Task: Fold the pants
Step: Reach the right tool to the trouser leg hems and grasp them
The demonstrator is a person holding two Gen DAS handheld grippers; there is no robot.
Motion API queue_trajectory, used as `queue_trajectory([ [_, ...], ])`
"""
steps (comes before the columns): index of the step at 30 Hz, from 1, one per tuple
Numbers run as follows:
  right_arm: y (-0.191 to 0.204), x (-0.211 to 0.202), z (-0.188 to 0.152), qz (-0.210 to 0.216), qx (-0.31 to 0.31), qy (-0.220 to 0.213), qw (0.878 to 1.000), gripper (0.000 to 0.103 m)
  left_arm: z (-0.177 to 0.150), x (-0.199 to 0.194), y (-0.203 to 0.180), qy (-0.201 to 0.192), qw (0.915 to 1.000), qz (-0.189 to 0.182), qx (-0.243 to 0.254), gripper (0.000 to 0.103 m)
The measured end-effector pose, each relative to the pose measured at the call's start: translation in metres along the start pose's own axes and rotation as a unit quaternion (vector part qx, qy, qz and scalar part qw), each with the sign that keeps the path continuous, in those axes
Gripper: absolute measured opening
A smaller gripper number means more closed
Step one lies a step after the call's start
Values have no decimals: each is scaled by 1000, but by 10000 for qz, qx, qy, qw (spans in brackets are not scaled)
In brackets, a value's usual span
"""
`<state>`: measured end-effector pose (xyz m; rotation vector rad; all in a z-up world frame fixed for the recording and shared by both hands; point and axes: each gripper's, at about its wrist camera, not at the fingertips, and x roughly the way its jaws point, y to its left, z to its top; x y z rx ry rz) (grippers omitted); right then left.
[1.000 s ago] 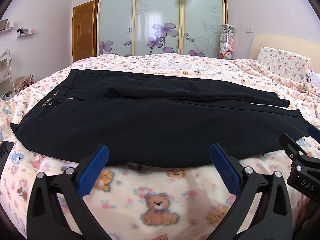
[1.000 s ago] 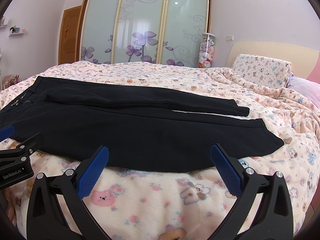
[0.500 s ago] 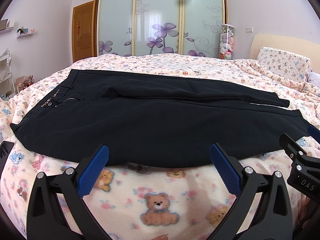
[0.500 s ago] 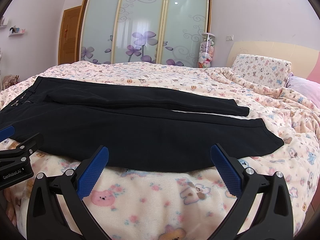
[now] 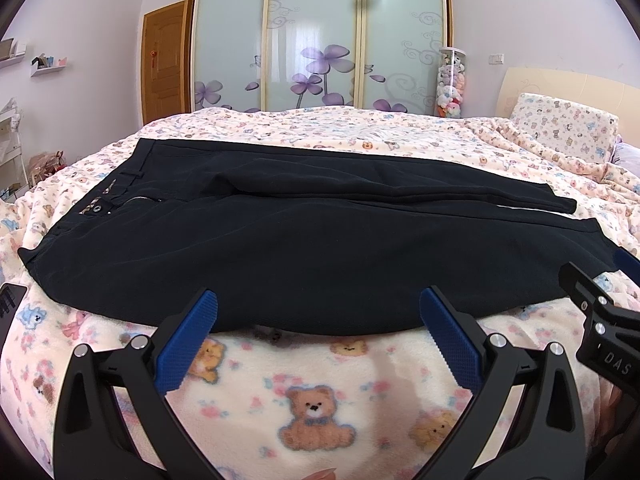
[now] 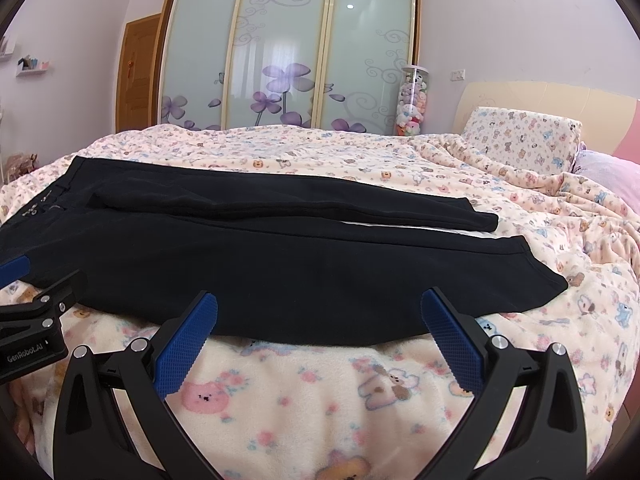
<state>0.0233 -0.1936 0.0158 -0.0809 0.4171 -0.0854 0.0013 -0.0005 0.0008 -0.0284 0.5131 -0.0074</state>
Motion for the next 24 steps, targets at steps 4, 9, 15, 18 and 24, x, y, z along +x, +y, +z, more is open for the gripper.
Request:
queue_trajectory([
  [4, -16, 5, 4, 46, 166, 27, 9998, 102, 2, -4, -1, -6, 10000, -97, 0, 101],
  [9, -32, 12, 15, 258, 417, 118, 9987, 102, 13, -2, -6, 70, 9997, -199, 89, 101],
  [15, -43, 20, 48, 947, 270, -143, 9950, 102, 44, 1, -10, -169, 9995, 60, 265, 101],
  [18, -58, 38, 73, 1350, 20, -133, 9908, 102, 59, 7, -7, -391, 9987, 261, 207, 101],
  [24, -141, 108, 129, 1479, 729, 125, 9862, 102, 64, 37, 3, -423, 9971, 627, -97, 101],
])
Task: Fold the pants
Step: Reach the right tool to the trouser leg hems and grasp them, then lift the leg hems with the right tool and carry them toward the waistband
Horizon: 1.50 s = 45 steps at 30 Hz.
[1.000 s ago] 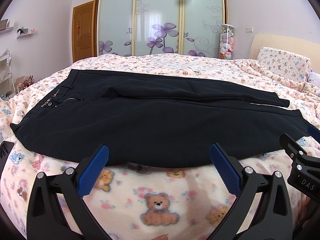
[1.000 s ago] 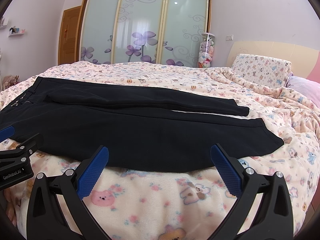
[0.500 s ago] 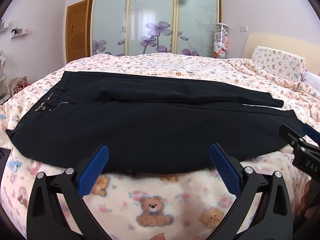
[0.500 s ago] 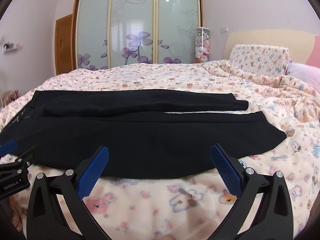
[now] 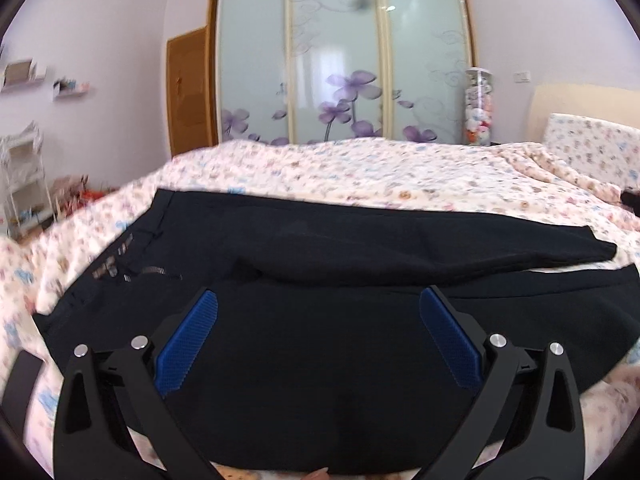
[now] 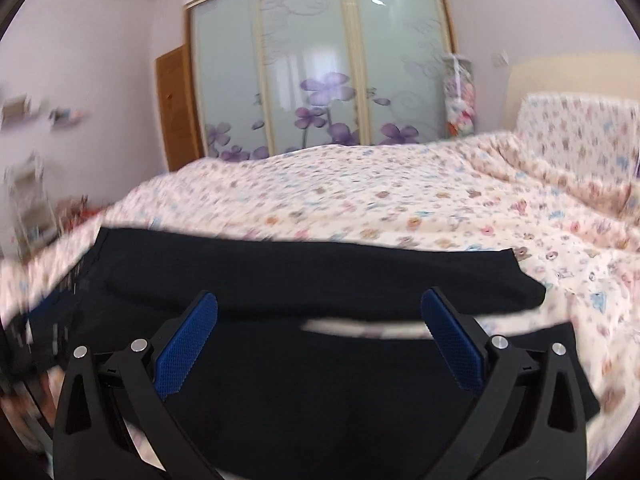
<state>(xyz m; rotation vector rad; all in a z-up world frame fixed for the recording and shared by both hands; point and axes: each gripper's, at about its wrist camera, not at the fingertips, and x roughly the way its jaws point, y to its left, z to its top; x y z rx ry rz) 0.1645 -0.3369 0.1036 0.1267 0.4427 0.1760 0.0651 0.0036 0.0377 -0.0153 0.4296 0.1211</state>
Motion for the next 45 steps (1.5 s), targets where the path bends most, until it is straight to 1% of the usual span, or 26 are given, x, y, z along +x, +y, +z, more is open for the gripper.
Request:
queue_trajectory([
  [3, -56, 36, 27, -183, 499, 317, 9981, 102, -6, 8, 1, 84, 9999, -12, -78, 101],
  [5, -93, 65, 40, -358, 827, 545, 9944, 102, -9, 7, 2, 44, 9999, -91, -76, 101],
  [7, -125, 88, 43, -467, 1186, 750, 9890, 102, -11, 7, 2, 13, 9994, -353, -64, 101],
  [8, -146, 103, 44, -492, 1455, 860, 9844, 102, -12, 7, 2, 31, 9989, -471, -53, 101],
  [12, -195, 136, 41, -677, 2167, 986, 9689, 101, -15, 12, -1, 153, 9955, -937, -17, 101],
  [13, -202, 140, 40, -730, 2232, 986, 9670, 99, -16, 13, -2, 163, 9949, -1000, -8, 101],
  [14, -210, 146, 39, -778, 2313, 958, 9650, 93, -16, 12, -3, 165, 9943, -1057, 1, 101],
  [16, -223, 156, 37, -923, 2434, 930, 9610, 90, -17, 12, -4, 155, 9928, -1184, 6, 101],
  [17, -228, 160, 37, -956, 2453, 930, 9602, 87, -17, 12, -5, 136, 9921, -1244, 0, 101],
  [19, -237, 170, 35, -1206, 2385, 988, 9585, 84, -18, 11, -4, 100, 9916, -1290, -11, 101],
  [20, -240, 174, 34, -1295, 2345, 1010, 9581, 80, -18, 10, -5, 89, 9914, -1302, -7, 101],
  [22, -245, 180, 31, -1436, 2296, 1023, 9572, 73, -18, 12, -7, 121, 9915, -1299, 12, 101],
  [23, -247, 184, 27, -1541, 2290, 1029, 9556, 67, -18, 13, -8, 144, 9914, -1300, 22, 101],
  [24, -250, 187, 26, -1559, 2302, 1039, 9549, 62, -18, 15, -10, 194, 9915, -1285, 30, 101],
  [26, -253, 195, 21, -1559, 2364, 1183, 9517, 40, -18, 17, -11, 237, 9915, -1278, 41, 101],
  [27, -253, 196, 18, -1564, 2365, 1233, 9510, 36, -18, 17, -11, 250, 9915, -1275, 37, 101],
  [29, -252, 188, 18, -1532, 2345, 1102, 9536, 22, -19, 17, -10, 255, 9915, -1275, 25, 101],
  [31, -250, 178, 20, -1384, 2327, 975, 9577, 19, -19, 17, -10, 263, 9915, -1272, 1, 101],
  [34, -238, 154, 28, -1153, 2132, 715, 9675, 17, -19, 18, -7, 294, 9914, -1272, -39, 101],
  [37, -223, 123, 34, -802, 2049, 386, 9747, 16, -19, 19, -4, 307, 9911, -1288, -106, 101],
  [39, -209, 95, 34, -505, 2003, 203, 9782, 15, -19, 19, -2, 306, 9908, -1309, -165, 101],
  [42, -192, 55, 25, -168, 2004, -4, 9796, 13, -19, 19, 0, 296, 9904, -1326, -242, 101],
  [44, -184, 21, 6, 12, 2133, -93, 9770, 12, -20, 18, 3, 275, 9901, -1344, -304, 101],
  [45, -182, 12, -2, 38, 2193, -91, 9756, 12, -20, 17, 4, 264, 9900, -1348, -327, 101],
])
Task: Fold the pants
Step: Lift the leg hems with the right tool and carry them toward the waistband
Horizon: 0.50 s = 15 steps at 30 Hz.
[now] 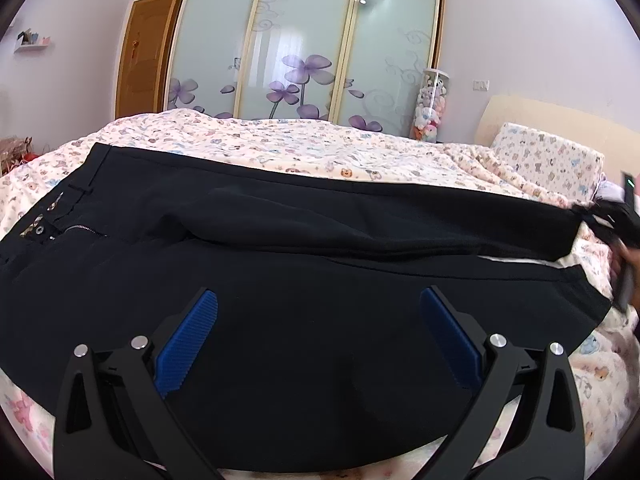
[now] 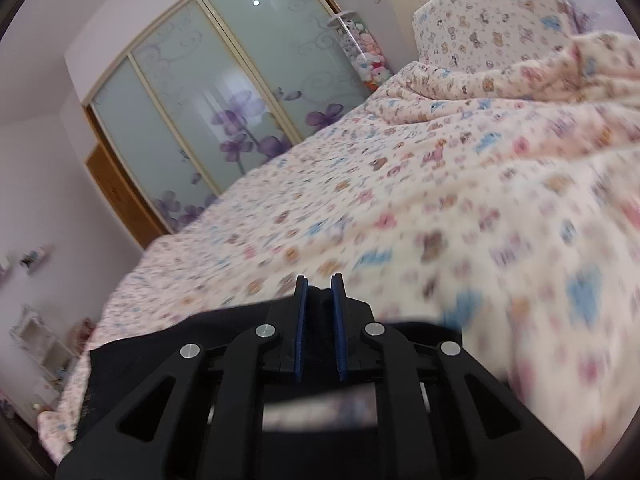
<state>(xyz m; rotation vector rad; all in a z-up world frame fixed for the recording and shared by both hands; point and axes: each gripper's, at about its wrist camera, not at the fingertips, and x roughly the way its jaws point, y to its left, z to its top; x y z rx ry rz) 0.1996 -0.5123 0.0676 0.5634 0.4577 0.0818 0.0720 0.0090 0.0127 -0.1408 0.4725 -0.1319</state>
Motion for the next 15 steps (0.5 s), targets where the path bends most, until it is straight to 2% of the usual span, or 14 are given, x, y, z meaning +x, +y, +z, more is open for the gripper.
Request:
queue_trajectory([
  [4, -18, -44, -62, -221, 408, 393, 9982, 12, 0, -6, 3, -103, 9999, -39, -77, 101],
  [8, -26, -48, -104, -704, 416, 960, 9920, 14, -1, -9, 2, -178, 9998, -64, -40, 101],
  [9, -24, -49, -106, -769, 423, 1000, 9911, 15, -1, -9, 1, -166, 9998, -64, -31, 101],
  [11, -17, -53, -100, -938, 390, 982, 9900, 25, 0, -8, 2, -133, 9999, -73, -46, 101],
  [12, -13, -55, -96, -973, 394, 962, 9898, 25, 0, -8, 2, -125, 9999, -79, -67, 101],
  [13, -9, -59, -92, -892, 419, 899, 9911, 25, 0, -8, 4, -113, 9998, -87, -99, 101],
  [15, 1, -66, -86, -417, 711, 714, 9940, 36, 0, -7, 6, -101, 9998, -76, -171, 101],
])
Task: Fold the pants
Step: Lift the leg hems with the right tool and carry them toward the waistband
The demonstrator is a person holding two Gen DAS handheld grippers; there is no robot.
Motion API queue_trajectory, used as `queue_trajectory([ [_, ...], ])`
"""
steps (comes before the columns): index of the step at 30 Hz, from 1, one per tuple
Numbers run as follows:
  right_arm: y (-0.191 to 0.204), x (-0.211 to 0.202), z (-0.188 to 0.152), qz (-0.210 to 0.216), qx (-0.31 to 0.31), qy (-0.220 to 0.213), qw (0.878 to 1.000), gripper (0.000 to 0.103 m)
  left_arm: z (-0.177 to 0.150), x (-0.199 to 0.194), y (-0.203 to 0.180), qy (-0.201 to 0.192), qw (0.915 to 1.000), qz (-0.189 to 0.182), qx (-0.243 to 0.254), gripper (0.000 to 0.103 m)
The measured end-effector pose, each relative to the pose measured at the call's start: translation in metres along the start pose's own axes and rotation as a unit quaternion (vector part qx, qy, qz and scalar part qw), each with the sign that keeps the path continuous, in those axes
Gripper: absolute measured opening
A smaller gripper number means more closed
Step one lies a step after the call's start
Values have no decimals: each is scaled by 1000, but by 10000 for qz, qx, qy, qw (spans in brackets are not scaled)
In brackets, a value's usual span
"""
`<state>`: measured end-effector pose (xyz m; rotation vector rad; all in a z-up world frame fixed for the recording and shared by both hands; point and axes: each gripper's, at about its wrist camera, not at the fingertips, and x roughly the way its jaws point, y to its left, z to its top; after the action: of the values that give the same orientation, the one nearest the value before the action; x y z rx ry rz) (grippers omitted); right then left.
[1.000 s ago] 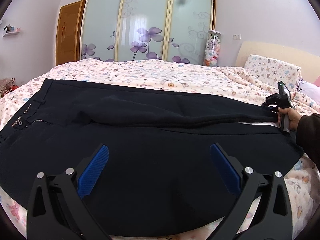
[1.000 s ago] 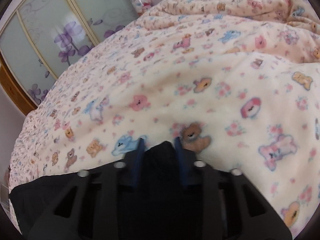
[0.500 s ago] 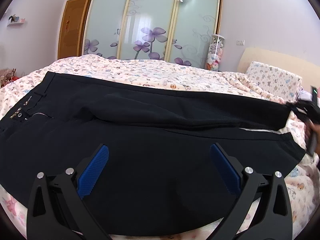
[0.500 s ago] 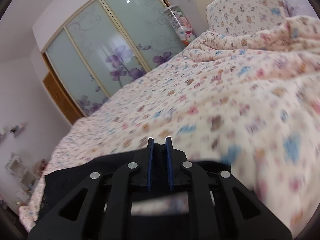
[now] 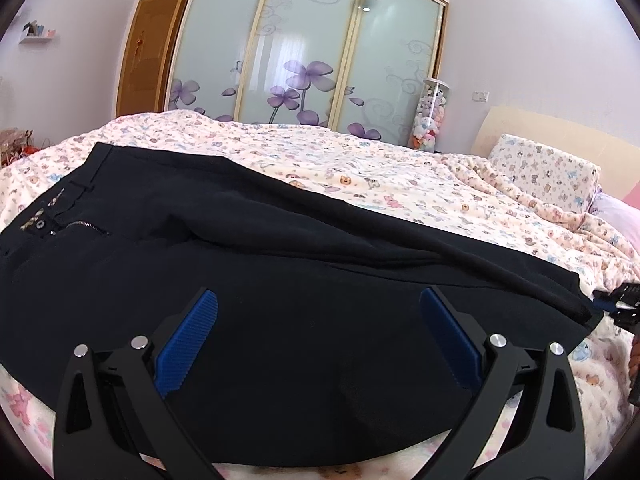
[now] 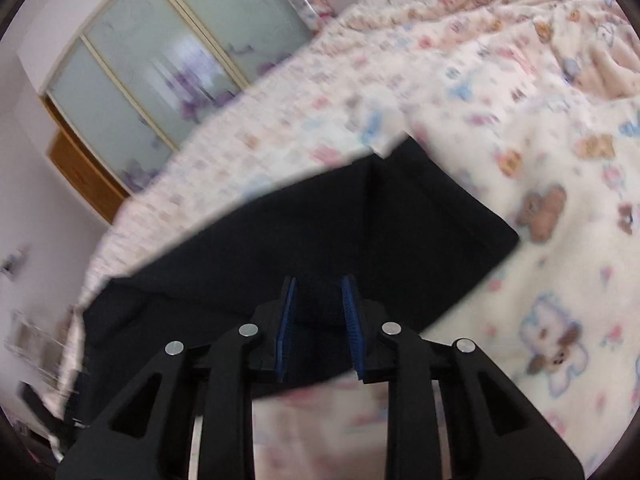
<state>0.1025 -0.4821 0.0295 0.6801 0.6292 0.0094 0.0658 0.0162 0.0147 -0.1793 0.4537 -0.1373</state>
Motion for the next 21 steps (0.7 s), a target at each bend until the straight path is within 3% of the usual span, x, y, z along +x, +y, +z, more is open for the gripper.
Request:
queue_trajectory([
  [1, 7, 1, 0, 347, 234, 39, 9991, 53, 0, 0, 0, -1, 10000, -7, -33, 101],
  [2, 12, 5, -1, 575, 401, 116, 9975, 58, 0, -1, 2, -8, 10000, -34, -74, 101],
  [5, 28, 35, -11, 1224, 1186, 601, 9835, 56, 1, -2, 3, -47, 9998, -140, -134, 101],
  [7, 31, 57, -20, 1415, 1698, 853, 9715, 51, 1, -3, 3, -71, 9997, -198, -140, 101],
  [11, 36, 96, -31, 1094, 2142, 1038, 9651, 43, 0, -4, 2, -87, 9996, -244, -135, 101],
  [16, 26, 103, -29, 780, 2644, 486, 9600, 41, 0, 0, 1, -20, 9995, -279, -150, 101],
  [18, 22, 106, -31, 590, 2772, 377, 9583, 35, 0, 1, 2, -3, 9994, -290, -164, 101],
  [21, 17, 111, -33, 459, 2844, 278, 9572, 18, -1, 2, 3, 26, 9994, -292, -191, 101],
])
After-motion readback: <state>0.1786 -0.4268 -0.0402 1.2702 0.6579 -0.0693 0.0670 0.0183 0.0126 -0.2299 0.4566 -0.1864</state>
